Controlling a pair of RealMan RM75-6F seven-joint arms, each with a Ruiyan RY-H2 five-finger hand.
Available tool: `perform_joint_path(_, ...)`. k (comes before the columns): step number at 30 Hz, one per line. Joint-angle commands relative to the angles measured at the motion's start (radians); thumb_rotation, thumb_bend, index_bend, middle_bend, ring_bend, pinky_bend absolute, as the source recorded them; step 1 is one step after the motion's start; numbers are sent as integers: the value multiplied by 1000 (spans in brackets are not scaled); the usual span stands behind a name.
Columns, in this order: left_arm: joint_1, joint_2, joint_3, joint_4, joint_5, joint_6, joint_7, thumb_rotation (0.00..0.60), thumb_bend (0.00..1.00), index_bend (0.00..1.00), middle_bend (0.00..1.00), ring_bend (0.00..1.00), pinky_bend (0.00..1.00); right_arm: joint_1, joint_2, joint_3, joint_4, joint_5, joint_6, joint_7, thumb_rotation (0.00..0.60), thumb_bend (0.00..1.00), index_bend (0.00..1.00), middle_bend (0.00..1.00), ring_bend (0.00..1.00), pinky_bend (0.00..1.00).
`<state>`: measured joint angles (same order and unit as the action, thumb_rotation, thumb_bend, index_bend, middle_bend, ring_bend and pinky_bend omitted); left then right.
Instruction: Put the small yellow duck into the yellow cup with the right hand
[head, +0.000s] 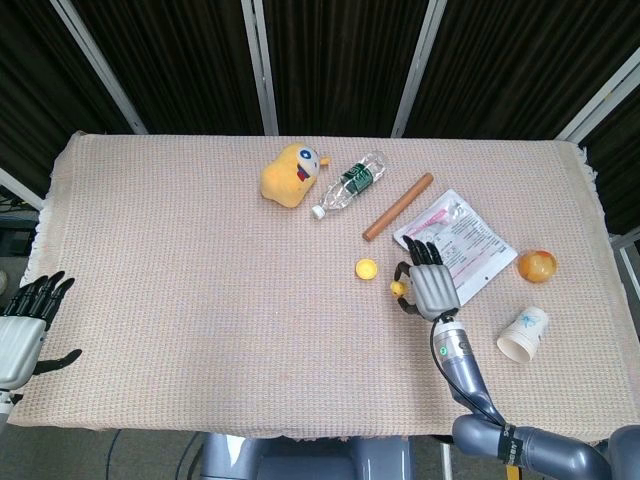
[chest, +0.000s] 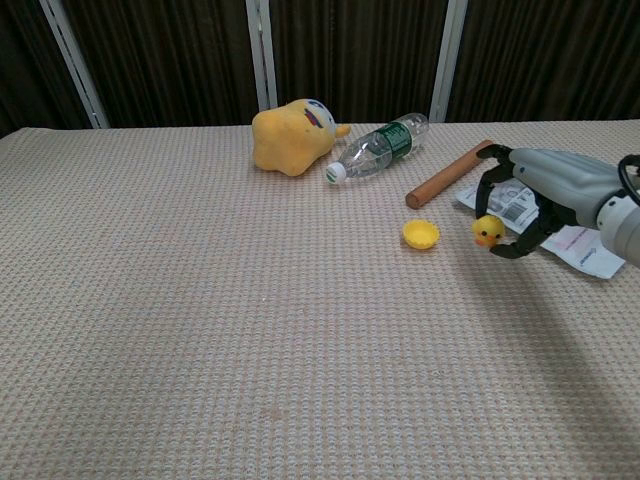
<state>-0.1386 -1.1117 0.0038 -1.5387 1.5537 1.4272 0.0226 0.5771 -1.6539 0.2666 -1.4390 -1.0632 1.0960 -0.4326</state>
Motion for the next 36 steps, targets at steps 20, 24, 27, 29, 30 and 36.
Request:
perform_joint_path(20,5,-3,4,11,6,8,-63,600,0,0,0,0,106,194,-139,83,266,95,-177,16,600,213,512,0,0,0)
perform_joint_path(24,4,-1,5,9,6,4,-64,600,0,0,0,0,106,203,-150,80,289,96,-182,26,600,213,512,0,0,0)
perform_joint_path(27,3,-1,5,7,6,2,-64,600,0,0,0,0,106,211,-159,80,309,102,-189,29,600,212,512,0,0,0)
perform_joint_path(29,0,0,4,6,6,-1,-67,600,0,0,0,0,106,215,-164,80,322,108,-193,34,600,213,512,0,0,0)
perform_joint_path(30,-2,0,3,6,6,-3,-67,600,0,0,0,0,106,216,-166,80,326,110,-194,35,600,213,512,0,0,0)
perform_joint_path(36,-6,1,3,5,10,-6,-68,600,0,0,0,0,106,226,-175,76,358,114,-206,47,600,212,511,0,0,0)
